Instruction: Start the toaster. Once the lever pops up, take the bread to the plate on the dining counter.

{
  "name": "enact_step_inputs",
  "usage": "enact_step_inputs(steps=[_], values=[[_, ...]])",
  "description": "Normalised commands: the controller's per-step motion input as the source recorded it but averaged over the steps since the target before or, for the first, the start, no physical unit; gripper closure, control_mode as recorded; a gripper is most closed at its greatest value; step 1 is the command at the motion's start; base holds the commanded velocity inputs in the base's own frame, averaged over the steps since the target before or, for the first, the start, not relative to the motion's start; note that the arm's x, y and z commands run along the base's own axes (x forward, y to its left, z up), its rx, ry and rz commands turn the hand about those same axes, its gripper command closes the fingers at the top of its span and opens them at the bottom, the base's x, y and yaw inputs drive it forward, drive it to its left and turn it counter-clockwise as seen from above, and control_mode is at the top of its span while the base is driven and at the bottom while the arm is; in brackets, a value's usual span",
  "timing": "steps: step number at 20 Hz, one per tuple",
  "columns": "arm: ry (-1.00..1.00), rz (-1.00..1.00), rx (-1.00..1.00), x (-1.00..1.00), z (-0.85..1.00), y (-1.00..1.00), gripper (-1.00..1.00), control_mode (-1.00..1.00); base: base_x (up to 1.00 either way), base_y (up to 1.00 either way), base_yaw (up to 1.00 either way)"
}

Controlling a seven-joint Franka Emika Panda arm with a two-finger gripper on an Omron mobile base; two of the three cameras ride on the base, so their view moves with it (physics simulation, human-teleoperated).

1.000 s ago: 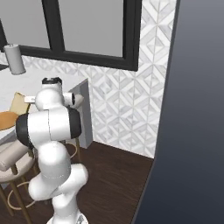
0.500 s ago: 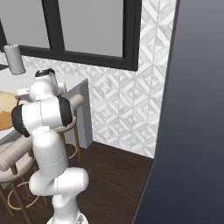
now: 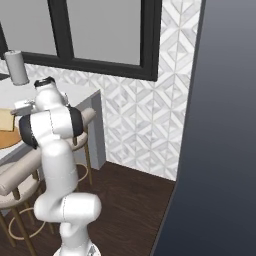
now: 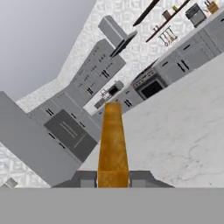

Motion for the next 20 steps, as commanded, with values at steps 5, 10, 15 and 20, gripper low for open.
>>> enact_step_inputs(steps=[5,10,15,20], values=[[0.00,0.00,-0.11,-0.16,-0.31,0.42,1.00,-1.00,0.00,0.00,0.00],[-0.01,0.00,-0.15,-0.01,-0.27,0.31,1.00,-1.00,0.00,0.00,0.00],[-0.03,0.00,-0.14,0.12,-0.47,0.15,1.00,-1.00,0.00,0.00,0.00],[-0.05,-0.03,-0.13,0.19,-0.24,0.14,1.00,-1.00,0.00,0.00,0.00]])
